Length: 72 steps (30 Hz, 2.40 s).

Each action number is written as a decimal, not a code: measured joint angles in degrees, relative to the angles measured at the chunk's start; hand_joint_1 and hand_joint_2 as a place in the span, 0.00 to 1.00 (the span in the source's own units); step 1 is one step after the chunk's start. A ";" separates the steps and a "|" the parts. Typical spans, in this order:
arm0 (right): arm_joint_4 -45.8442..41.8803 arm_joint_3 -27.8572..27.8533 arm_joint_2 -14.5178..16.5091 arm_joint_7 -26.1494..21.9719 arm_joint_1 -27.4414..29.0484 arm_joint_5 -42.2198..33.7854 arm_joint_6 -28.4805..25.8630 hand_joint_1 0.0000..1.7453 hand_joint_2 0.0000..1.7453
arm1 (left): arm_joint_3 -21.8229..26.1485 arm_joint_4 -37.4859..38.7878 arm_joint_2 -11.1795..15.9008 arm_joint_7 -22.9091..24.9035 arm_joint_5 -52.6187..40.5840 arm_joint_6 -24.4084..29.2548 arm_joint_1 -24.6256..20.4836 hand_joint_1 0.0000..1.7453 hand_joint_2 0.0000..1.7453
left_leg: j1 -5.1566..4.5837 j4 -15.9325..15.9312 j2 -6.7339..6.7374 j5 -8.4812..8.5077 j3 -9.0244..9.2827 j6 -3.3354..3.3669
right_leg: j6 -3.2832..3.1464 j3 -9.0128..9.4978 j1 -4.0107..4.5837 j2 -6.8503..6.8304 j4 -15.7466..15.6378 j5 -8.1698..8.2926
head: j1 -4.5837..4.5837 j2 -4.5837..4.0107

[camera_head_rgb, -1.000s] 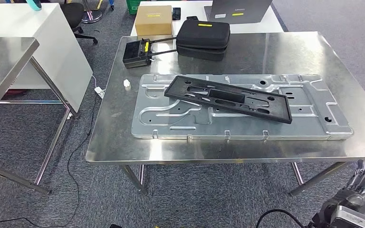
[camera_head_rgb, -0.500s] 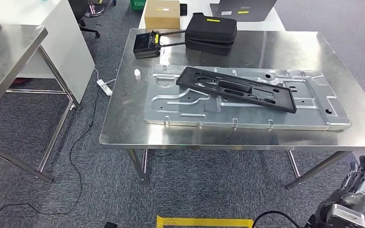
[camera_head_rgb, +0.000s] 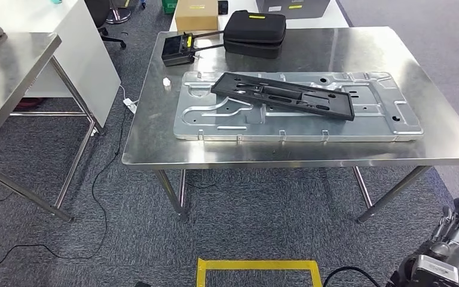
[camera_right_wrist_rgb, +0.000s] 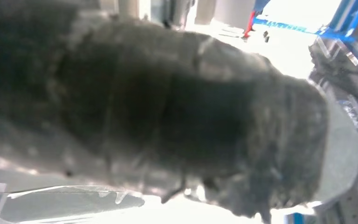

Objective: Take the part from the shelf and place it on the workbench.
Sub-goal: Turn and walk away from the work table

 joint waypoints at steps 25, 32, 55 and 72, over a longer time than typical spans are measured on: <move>5.85 -9.79 1.08 0.11 0.17 -3.39 9.03 0.00 0.00 | 0.58 0.00 0.02 -0.55 -0.02 -0.16 -0.03 0.00 0.00 | -0.48 -11.43 0.61 8.75 5.10 1.49 | 2.02 3.77 0.39 0.18 0.03 -3.30 | 0.09 0.00; 13.48 -18.19 3.33 1.20 -1.25 -3.79 12.92 0.00 0.00 | 0.96 0.00 -0.05 -0.34 -0.04 -0.12 0.11 0.00 0.00 | -0.14 3.99 0.27 -0.59 -0.63 -0.06 | 0.38 1.70 0.03 0.78 -0.33 -1.35 | 0.02 0.00; 51.80 -52.19 4.83 -0.14 -11.78 -0.07 22.49 0.00 0.00 | 1.41 0.00 -0.42 0.25 -0.61 -0.07 0.31 0.00 0.00 | -0.11 -12.35 4.36 4.96 9.68 1.95 | 2.82 -0.67 0.25 -2.67 1.60 -0.20 | 0.17 0.00; 83.81 -63.85 -0.10 3.07 -15.66 11.11 8.59 0.00 0.00 | 3.07 0.00 -0.42 0.52 -0.04 0.14 0.31 0.00 0.00 | -0.18 -11.66 -4.36 4.87 8.92 1.67 | 1.78 -1.82 0.06 6.85 1.30 0.91 | -0.05 0.00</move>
